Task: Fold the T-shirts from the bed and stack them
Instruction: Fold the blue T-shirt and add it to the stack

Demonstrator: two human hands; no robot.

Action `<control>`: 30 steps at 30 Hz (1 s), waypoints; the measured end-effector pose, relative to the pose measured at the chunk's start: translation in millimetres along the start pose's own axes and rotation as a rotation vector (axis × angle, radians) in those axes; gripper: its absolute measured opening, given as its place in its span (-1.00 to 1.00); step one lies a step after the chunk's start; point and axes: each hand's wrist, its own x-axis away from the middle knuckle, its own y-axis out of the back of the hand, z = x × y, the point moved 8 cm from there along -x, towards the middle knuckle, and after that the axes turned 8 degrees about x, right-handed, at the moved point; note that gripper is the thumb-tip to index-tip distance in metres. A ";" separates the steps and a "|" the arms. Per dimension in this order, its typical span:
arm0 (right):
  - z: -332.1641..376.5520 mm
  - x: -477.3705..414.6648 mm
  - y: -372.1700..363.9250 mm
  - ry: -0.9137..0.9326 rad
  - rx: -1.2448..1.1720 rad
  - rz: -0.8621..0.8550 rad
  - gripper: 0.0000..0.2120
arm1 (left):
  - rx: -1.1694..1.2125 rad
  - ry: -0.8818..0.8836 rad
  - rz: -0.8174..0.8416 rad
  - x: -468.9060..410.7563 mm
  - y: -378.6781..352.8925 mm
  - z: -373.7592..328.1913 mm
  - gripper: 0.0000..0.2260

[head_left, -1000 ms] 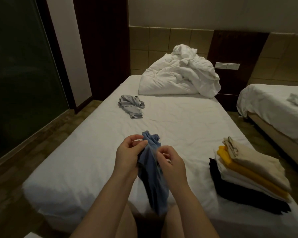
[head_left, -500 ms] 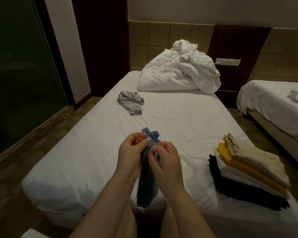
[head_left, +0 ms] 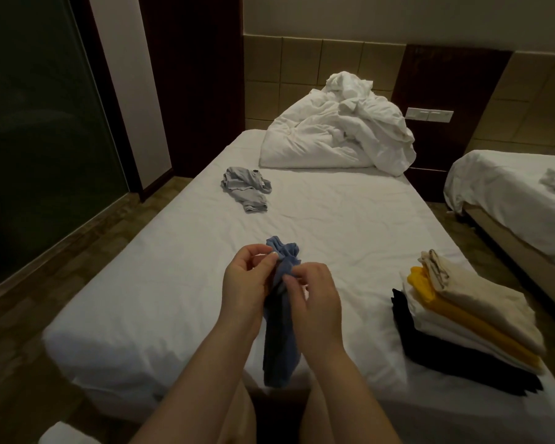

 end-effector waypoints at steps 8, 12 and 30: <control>-23.3 -12.3 13.4 -0.338 -0.412 -0.001 -0.77 | -0.395 -0.124 0.248 6.3 -17.3 17.7 -0.92; -39.0 -15.4 20.9 -0.384 -0.339 -0.046 -0.78 | -0.492 -0.156 0.221 1.2 -9.5 27.4 -0.84; -91.2 -39.4 37.0 -0.329 0.079 0.330 -0.85 | -0.323 -0.336 0.188 -66.7 -60.2 -112.4 -0.80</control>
